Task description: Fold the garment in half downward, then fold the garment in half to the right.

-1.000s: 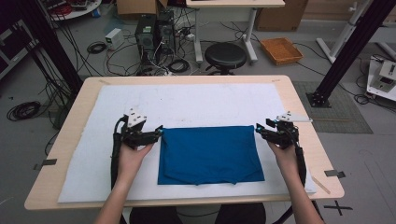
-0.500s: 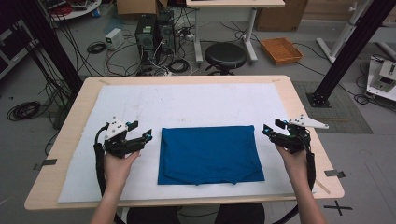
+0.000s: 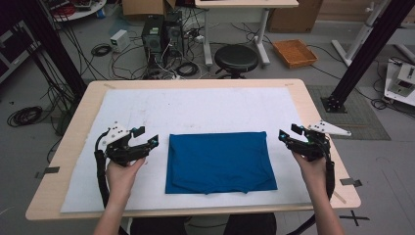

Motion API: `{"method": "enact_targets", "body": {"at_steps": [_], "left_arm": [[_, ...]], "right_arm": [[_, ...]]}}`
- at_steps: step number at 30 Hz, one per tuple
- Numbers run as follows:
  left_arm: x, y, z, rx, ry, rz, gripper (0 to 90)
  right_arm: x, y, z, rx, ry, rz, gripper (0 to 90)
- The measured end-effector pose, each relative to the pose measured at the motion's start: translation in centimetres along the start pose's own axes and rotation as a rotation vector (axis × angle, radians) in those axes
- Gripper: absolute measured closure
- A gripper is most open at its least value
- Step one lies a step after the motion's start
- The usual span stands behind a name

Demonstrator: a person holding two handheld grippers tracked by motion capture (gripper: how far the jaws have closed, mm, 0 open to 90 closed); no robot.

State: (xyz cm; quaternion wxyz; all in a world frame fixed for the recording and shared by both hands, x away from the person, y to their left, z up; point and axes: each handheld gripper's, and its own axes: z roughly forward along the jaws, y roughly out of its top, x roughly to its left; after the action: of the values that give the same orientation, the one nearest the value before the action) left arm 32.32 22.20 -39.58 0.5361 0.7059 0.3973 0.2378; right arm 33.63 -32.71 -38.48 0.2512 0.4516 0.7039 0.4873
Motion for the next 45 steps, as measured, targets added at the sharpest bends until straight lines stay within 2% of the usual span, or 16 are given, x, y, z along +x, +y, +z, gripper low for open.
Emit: {"method": "enact_targets", "body": {"at_steps": [2,4,15,18,22,27,31,35,39,43,45], "left_arm": [[-0.1,0.1,0.1,0.011,0.013,0.007,31.6],[-0.2,0.2,0.1,0.014,0.004,0.007,31.7],[-1.1,0.5,0.2,0.0,0.009,0.036,30.9],[-1.3,0.7,0.4,0.006,0.004,0.047,30.8],[-1.7,0.8,0.6,0.024,-0.012,0.042,30.8],[-2.3,0.9,0.5,0.047,-0.006,0.044,30.8],[-3.2,-0.1,0.1,0.111,0.019,-0.003,30.8],[-4.0,-2.2,-0.4,0.163,-0.003,-0.064,31.3],[-4.8,-3.9,-1.1,0.177,-0.016,-0.122,32.7],[-5.5,-4.9,-1.9,0.198,-0.059,-0.163,35.5],[-5.9,-5.4,-2.2,0.22,-0.068,-0.166,37.2]], "right_arm": [[0.0,0.0,-0.1,0.0,0.001,0.002,41.0],[0.0,0.0,-0.1,0.002,0.0,0.004,40.8],[0.0,0.1,-0.1,-0.013,-0.003,0.008,40.5],[0.0,0.1,-0.1,-0.009,-0.005,0.006,40.5],[0.0,0.0,-0.1,-0.007,-0.008,0.005,40.5],[-0.1,0.0,-0.3,-0.009,-0.005,0.0,40.5],[-0.1,0.0,-0.5,-0.011,-0.009,-0.005,40.5],[0.0,-0.1,-0.2,-0.003,-0.006,-0.004,40.5],[0.2,-0.2,0.0,0.003,-0.004,-0.011,40.5],[0.3,-0.1,0.0,0.003,-0.004,-0.014,40.6],[0.3,-0.1,0.0,0.004,-0.005,-0.012,40.6]]}}
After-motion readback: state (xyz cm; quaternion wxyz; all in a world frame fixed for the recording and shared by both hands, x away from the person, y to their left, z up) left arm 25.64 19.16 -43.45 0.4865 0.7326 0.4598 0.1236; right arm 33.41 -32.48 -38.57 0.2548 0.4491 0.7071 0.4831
